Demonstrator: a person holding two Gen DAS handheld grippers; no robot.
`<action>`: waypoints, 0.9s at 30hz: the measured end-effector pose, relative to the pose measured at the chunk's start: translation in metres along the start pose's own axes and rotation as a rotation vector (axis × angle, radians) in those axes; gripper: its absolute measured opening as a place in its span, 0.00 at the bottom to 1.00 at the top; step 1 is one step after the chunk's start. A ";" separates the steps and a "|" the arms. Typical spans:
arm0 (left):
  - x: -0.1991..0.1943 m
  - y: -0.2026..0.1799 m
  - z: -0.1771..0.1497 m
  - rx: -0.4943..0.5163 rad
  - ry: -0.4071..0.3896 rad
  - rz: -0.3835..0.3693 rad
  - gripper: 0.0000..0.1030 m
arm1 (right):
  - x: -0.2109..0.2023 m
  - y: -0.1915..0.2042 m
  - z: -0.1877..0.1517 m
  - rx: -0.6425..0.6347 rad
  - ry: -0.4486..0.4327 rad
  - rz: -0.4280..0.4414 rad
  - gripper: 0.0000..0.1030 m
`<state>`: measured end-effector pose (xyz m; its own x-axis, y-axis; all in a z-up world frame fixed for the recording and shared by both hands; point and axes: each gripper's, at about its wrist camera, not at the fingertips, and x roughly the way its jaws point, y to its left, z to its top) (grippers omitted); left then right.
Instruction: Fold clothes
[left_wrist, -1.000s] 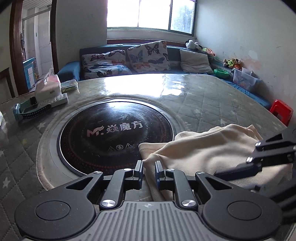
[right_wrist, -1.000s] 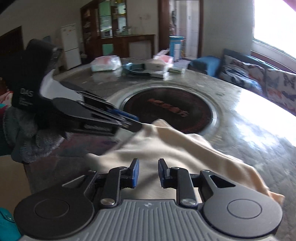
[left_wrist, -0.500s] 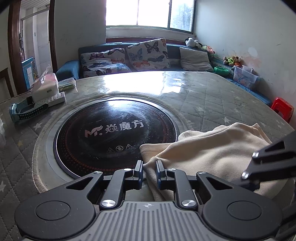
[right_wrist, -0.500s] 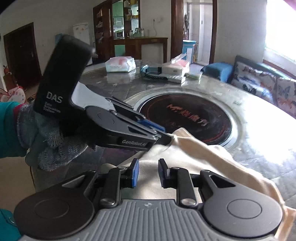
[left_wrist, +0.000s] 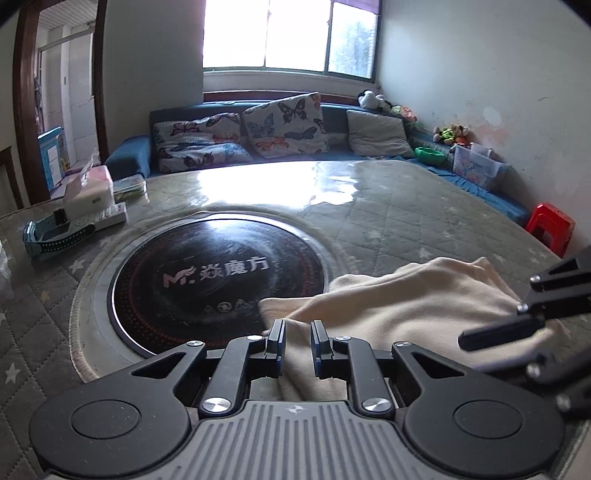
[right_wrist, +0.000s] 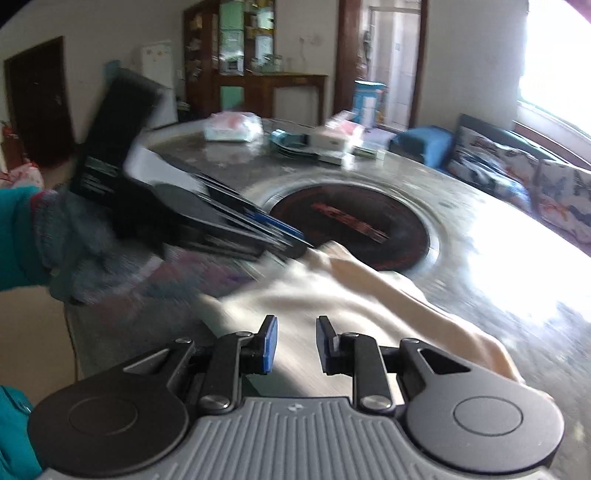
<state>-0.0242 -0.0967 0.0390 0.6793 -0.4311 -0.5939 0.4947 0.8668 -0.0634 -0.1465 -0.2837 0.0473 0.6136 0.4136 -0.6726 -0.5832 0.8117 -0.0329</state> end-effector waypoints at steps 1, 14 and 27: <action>-0.003 -0.005 -0.002 0.007 -0.003 -0.010 0.17 | -0.004 -0.005 -0.004 0.012 0.006 -0.017 0.22; -0.008 -0.041 -0.033 0.103 0.028 -0.056 0.17 | -0.034 -0.049 -0.056 0.194 0.066 -0.127 0.22; -0.008 -0.041 -0.033 0.107 0.032 -0.053 0.17 | -0.054 -0.064 -0.073 0.266 0.067 -0.163 0.21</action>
<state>-0.0679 -0.1201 0.0197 0.6334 -0.4661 -0.6177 0.5859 0.8103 -0.0107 -0.1814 -0.3878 0.0318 0.6463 0.2480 -0.7216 -0.3149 0.9481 0.0438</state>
